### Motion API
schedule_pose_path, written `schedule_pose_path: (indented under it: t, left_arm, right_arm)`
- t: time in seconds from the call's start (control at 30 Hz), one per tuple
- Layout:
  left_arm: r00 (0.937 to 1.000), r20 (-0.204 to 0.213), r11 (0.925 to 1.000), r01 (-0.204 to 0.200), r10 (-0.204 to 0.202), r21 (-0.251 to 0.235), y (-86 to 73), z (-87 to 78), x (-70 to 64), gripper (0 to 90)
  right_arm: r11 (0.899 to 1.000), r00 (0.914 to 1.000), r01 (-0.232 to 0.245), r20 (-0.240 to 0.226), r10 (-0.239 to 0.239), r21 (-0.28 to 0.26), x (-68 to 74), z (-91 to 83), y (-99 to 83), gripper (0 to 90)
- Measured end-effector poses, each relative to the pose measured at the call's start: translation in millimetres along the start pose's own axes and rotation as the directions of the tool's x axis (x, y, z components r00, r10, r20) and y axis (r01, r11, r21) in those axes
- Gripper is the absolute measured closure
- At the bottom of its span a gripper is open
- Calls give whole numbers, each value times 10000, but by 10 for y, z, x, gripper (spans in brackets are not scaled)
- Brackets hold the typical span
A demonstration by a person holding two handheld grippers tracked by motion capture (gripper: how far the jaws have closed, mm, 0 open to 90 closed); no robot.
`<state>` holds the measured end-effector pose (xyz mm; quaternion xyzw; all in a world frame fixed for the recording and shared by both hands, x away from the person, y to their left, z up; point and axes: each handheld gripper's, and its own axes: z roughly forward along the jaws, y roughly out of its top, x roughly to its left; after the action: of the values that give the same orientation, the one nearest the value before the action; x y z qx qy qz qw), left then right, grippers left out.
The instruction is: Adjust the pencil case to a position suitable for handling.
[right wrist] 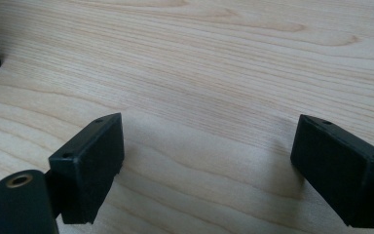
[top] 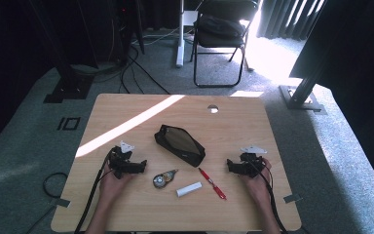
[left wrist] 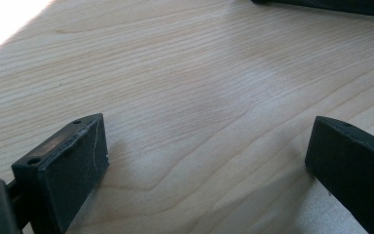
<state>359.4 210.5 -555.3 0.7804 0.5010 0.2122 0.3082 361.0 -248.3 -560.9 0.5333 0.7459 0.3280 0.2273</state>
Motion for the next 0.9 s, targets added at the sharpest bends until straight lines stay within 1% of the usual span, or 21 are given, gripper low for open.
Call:
schedule_pose_path:
  t: [0.17, 0.47, 0.53, 0.57, 0.6, 0.63, 0.67, 0.73, 0.77, 0.83, 0.87, 0.9]
  left_arm:
    - [9999, -61, 10000, 81, -81, -6, 4, 4, -7, 22]
    - [10000, -62, 10000, 62, -62, 2, 3, 3, -11, 22]
    - [10000, -64, 10000, 67, -67, 13, 6, 4, -11, 22]
    - [10000, -64, 10000, 67, -67, 13, 6, 4, -11, 22]
    - [10000, -71, 10000, 67, -67, 17, 7, 5, -11, 22]
    - [9999, -78, 10000, 76, -75, 12, 10, 8, -11, 22]
    - [9999, -78, 10000, 76, -75, 12, 10, 8, -11, 22]
    - [9999, -79, 10000, 66, -66, 7, 13, 10, -9, 22]
    - [9999, -79, 10000, 64, -64, 9, 14, 11, -9, 22]
    - [10000, -76, 10000, 63, -63, 7, 15, 13, -9, 22]
    - [10000, -76, 10000, 64, -64, 6, 15, 13, -9, 23]
    - [10000, -76, 10000, 64, -64, 7, 15, 13, -9, 22]
  right_arm:
    - [10000, 10000, 0, -2, 0, -1, 0, 0, 0, 119]
    - [10000, 10000, 64, -73, -64, 17, -5, 0, 2, 122]
    - [9998, 10000, -24, -2, 24, 209, -7, -22, 19, 180]
    - [9997, 10000, -73, -12, 73, 230, -5, -34, 24, 224]
    - [9996, 9996, -186, -215, 191, 222, -7, -54, 29, 260]
    - [9992, 9979, -397, -512, 402, 107, -8, -71, 33, 282]
    - [9988, 9968, -486, -634, 483, -31, -5, -88, 40, 298]
    - [9987, 9966, -502, -654, 494, -106, 14, -113, 57, 307]
    - [9985, 9965, -444, -722, 420, -325, 51, -158, 89, 327]
    - [9981, 9965, -429, -734, 397, -431, 71, -180, 103, 330]
    - [9972, 9962, -467, -758, 422, -586, 117, -221, 122, 342]
    - [9970, 9962, -447, -776, 398, -634, 140, -238, 127, 346]
